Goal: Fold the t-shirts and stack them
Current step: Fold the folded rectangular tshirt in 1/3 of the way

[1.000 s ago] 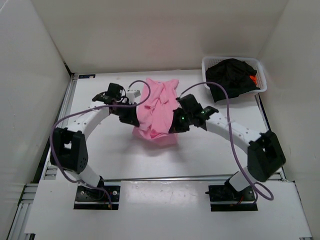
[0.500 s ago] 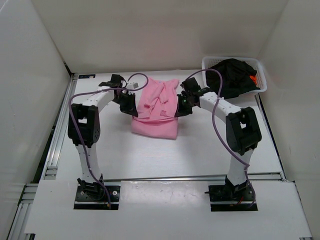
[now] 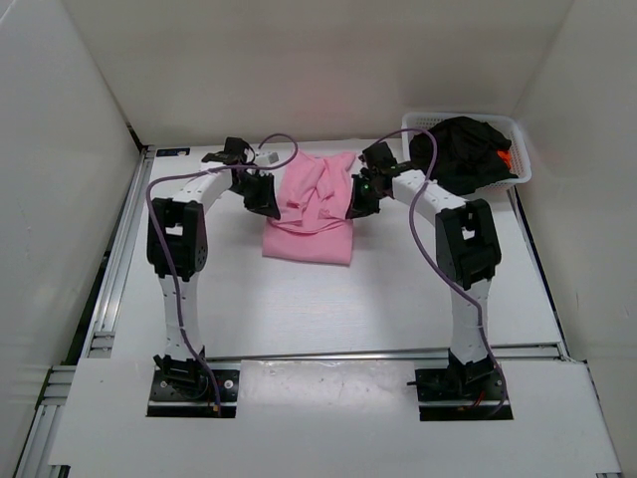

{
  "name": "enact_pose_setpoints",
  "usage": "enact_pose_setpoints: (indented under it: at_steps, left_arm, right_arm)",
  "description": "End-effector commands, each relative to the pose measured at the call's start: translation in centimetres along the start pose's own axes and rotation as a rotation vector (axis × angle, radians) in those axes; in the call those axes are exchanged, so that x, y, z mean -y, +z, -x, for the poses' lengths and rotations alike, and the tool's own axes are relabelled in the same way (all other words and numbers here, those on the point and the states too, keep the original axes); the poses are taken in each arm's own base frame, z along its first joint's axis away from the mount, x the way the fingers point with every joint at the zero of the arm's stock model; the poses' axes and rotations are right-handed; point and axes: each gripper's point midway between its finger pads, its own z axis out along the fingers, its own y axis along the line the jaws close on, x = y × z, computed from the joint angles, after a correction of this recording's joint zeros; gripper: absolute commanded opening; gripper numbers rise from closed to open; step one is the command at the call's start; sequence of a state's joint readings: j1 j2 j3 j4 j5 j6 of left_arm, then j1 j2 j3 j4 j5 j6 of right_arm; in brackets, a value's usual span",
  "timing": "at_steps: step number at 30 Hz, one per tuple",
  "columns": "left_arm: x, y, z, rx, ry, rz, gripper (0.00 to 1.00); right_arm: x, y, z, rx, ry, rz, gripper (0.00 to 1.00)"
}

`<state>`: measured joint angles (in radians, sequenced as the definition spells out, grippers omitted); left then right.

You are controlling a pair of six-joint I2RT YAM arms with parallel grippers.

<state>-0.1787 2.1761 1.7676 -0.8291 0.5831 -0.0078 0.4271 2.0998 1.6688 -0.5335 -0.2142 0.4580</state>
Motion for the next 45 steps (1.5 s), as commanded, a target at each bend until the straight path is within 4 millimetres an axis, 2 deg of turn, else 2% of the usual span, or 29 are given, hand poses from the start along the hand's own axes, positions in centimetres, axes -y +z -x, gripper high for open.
enact_pose_setpoints:
  at_steps: [1,2,4,5,6,7,8,9,10,11,12,14,17,18,20,21,22,24,25,26,27,28,29,31,32,35,38,41,45]
  left_arm:
    - [0.1,0.0,1.3,0.027,0.02,-0.021,0.23]
    - [-0.3,0.2,1.7,0.031,0.022,-0.01,0.31]
    - [-1.2,0.5,2.0,0.035,0.013,0.003,0.42]
    - [-1.4,-0.3,3.3,0.067,0.024,0.018,0.53]
    - [-1.7,-0.1,3.6,0.072,0.027,0.027,0.59]
    - [-2.3,-0.7,4.3,0.092,0.029,0.054,0.65]
    - [-2.5,-1.6,5.7,0.13,0.042,0.069,0.71]
    - [-2.0,-2.5,6.7,0.159,0.06,0.069,0.83]
    - [-2.6,-3.3,7.6,0.186,0.062,0.098,0.94]
    - [-2.1,-5.9,9.7,0.259,0.091,0.119,1.0]
    - [-1.7,-7.0,10.6,0.29,0.108,0.135,1.0]
    - [-2.0,-10.5,12.1,0.361,0.116,0.207,1.0]
    - [-1.3,-12.2,11.6,0.381,0.121,0.235,1.0]
    - [-1.1,-12.4,10.4,0.365,0.112,0.235,1.0]
    - [-1.3,-12.1,8.5,0.324,0.087,0.243,1.0]
    - [-1.1,-11.0,6.6,0.278,0.073,0.225,1.0]
    - [-0.8,-10.3,5.5,0.245,0.066,0.218,0.99]
    - [0.0,-8.7,3.8,0.189,0.075,0.231,0.86]
    - [0.0,-7.7,2.8,0.157,0.078,0.249,0.65]
    - [-0.2,-7.2,2.1,0.131,0.084,0.301,0.53]
    - [0.1,-6.5,1.6,0.111,0.099,0.321,0.45]
    - [1.6,-5.6,1.3,0.095,0.138,0.33,0.4]
    - [1.7,-5.4,1.3,0.091,0.152,0.357,0.37]
    - [2.1,-4.3,0.5,0.048,0.157,0.351,0.35]
    - [2.1,-4.3,0.5,0.048,0.157,0.351,0.35]
    - [3.7,-3.6,0.1,0.029,0.164,0.272,0.35]
    - [4.1,-1.8,-0.8,-0.026,0.178,0.28,0.35]
    - [3.1,-0.4,-0.9,-0.052,0.178,0.317,0.35]
    - [2.4,0.8,0.1,-0.045,0.18,0.327,0.35]
  right_arm:
    - [-0.2,0.5,1.3,-0.002,0.014,0.041,0.06]
    - [0.0,0.5,1.9,0.003,0.021,0.047,0.23]
    - [-0.5,0.9,2.8,0.015,0.015,0.063,0.32]
    - [-0.3,0.6,3.6,0.033,0.007,0.066,0.36]
    - [-0.6,0.3,4.0,0.045,0.003,0.071,0.47]
    - [-0.2,0.1,4.7,0.062,0.007,0.06,0.51]
    - [-0.2,-0.1,5.0,0.07,0.007,0.05,0.54]
    - [-0.7,-1.6,5.6,0.098,0.0,0.05,0.59]
    - [-0.7,-2.2,5.7,0.113,-0.011,0.039,0.61]
    - [-0.2,-2.5,5.1,0.108,-0.007,0.022,0.63]
    - [-0.2,-4.0,5.2,0.135,-0.02,-0.002,0.66]
    - [0.9,-4.9,4.1,0.133,-0.025,-0.047,0.68]
    - [1.9,-5.4,0.0,0.096,-0.037,-0.114,0.68]
    - [2.0,-5.4,-2.1,0.072,-0.052,-0.125,0.68]
    - [1.7,-5.3,-4.0,0.052,-0.038,-0.122,0.68]
    - [1.5,-5.1,-5.9,0.022,-0.033,-0.103,0.65]
    - [1.1,-5.0,-5.8,0.038,-0.027,-0.073,0.56]
    - [-0.2,-4.8,-6.7,0.044,-0.047,-0.048,0.41]
    - [-0.9,-4.9,-6.3,0.057,-0.059,-0.035,0.3]
    - [-1.6,-4.2,-6.3,0.048,-0.071,-0.018,0.26]
    - [-2.3,-3.9,-6.0,0.042,-0.06,0.003,0.22]
    - [-4.3,-4.0,-4.6,0.056,-0.069,0.056,0.18]
    - [-4.7,-2.4,-4.8,0.013,-0.035,0.078,0.15]
    - [-7.8,-1.9,-3.7,-0.006,-0.014,0.186,0.12]
    - [-8.5,-0.4,-3.7,-0.018,-0.006,0.214,0.1]
    - [-9.3,1.5,-2.4,-0.02,0.051,0.23,0.08]
    - [-9.0,3.5,-1.0,-0.004,0.08,0.192,0.04]
    - [-6.2,4.8,0.3,0.011,0.159,0.124,0.03]
    - [-4.9,5.1,2.8,0.076,0.202,0.106,0.03]
